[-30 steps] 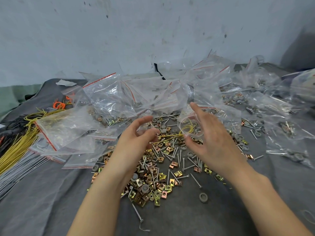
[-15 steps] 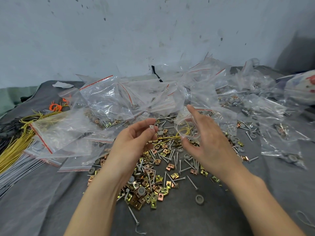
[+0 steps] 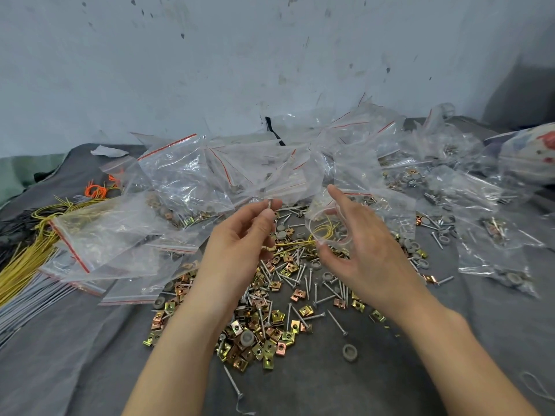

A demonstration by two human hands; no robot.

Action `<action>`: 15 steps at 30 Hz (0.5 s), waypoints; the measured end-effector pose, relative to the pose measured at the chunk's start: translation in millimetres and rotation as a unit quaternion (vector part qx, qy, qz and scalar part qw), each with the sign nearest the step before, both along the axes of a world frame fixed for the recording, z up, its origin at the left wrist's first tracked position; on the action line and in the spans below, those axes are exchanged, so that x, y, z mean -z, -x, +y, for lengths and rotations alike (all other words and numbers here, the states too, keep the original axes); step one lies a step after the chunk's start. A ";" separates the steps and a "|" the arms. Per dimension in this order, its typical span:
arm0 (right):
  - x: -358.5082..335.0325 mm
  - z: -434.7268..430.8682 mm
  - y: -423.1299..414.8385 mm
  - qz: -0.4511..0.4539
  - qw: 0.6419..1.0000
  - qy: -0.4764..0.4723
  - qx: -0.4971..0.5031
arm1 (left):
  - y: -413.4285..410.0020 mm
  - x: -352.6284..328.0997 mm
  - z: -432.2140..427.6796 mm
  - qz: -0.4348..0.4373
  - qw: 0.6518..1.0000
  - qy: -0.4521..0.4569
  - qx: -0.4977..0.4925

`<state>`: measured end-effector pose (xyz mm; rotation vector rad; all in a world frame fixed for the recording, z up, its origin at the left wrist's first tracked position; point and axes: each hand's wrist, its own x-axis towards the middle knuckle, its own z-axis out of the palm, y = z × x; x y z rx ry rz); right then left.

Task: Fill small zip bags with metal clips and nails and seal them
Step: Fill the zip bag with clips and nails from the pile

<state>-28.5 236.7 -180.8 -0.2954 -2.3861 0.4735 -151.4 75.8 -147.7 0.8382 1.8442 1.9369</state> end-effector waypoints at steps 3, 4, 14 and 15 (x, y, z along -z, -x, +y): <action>0.2 0.6 0.9 -0.004 1.000 -0.006 -0.001 | -4.9 -3.3 5.5 0.157 0.985 0.048 -0.046; 0.2 0.5 1.0 -0.006 1.000 -0.008 0.000 | -7.4 -4.9 7.5 0.180 0.981 0.054 -0.049; -0.2 -1.8 2.9 -0.010 1.000 -0.002 -0.015 | -27.6 -1.3 33.4 0.220 0.972 0.086 -0.004; -0.2 -1.9 2.8 -0.009 1.000 -0.001 -0.015 | -28.5 -1.4 34.5 0.224 0.971 0.087 0.007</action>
